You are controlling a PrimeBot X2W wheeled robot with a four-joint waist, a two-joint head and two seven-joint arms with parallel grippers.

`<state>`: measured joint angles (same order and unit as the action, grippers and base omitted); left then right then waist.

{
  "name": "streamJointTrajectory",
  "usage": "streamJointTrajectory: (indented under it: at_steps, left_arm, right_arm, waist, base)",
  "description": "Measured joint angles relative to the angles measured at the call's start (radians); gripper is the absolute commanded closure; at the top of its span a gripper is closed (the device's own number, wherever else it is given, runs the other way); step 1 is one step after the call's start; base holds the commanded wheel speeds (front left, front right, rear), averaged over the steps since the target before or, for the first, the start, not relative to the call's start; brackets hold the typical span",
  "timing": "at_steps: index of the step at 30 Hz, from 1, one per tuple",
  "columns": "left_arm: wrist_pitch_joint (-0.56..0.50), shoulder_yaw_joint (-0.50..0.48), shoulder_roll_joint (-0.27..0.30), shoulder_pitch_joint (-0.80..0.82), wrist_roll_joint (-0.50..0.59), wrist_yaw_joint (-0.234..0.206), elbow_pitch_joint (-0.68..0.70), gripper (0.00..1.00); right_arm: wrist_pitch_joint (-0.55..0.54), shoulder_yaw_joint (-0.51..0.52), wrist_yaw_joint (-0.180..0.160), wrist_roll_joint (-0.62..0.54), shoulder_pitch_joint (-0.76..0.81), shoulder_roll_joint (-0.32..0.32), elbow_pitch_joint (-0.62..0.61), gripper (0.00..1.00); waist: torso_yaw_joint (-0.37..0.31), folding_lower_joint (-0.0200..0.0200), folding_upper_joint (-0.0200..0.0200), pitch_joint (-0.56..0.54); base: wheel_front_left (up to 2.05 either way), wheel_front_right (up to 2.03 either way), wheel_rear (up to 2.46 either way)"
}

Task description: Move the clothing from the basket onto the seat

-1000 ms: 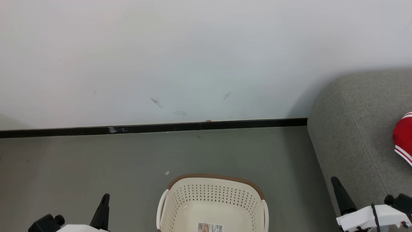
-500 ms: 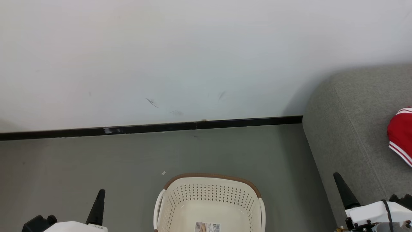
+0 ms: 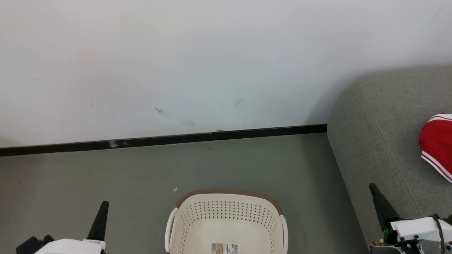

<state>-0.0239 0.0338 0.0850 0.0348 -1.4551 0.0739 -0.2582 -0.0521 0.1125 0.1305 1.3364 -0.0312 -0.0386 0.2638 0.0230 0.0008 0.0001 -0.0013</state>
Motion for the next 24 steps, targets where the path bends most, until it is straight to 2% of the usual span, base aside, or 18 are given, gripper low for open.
streamJointTrajectory:
  at_steps: [17, 24]
  left_arm:
    - [-0.054, -0.071, -0.023, 0.02, -0.174, 0.044, -0.011, 1.0]
    - [-0.054, -0.074, -0.024, 0.022, -0.18, 0.044, -0.013, 1.0]
  right_arm:
    - [-0.055, 0.025, 0.0, 0.254, -0.027, 0.0, 0.005, 1.0]
    - [-0.055, 0.028, 0.0, 0.258, -0.037, 0.0, 0.005, 1.0]
  waist:
    - [-0.023, -0.0002, 0.0, 0.004]
    - [-0.023, -0.0003, 0.0, 0.004]
  base:
    - [0.0, 0.0, 0.0]
    - [0.0, 0.0, 0.0]
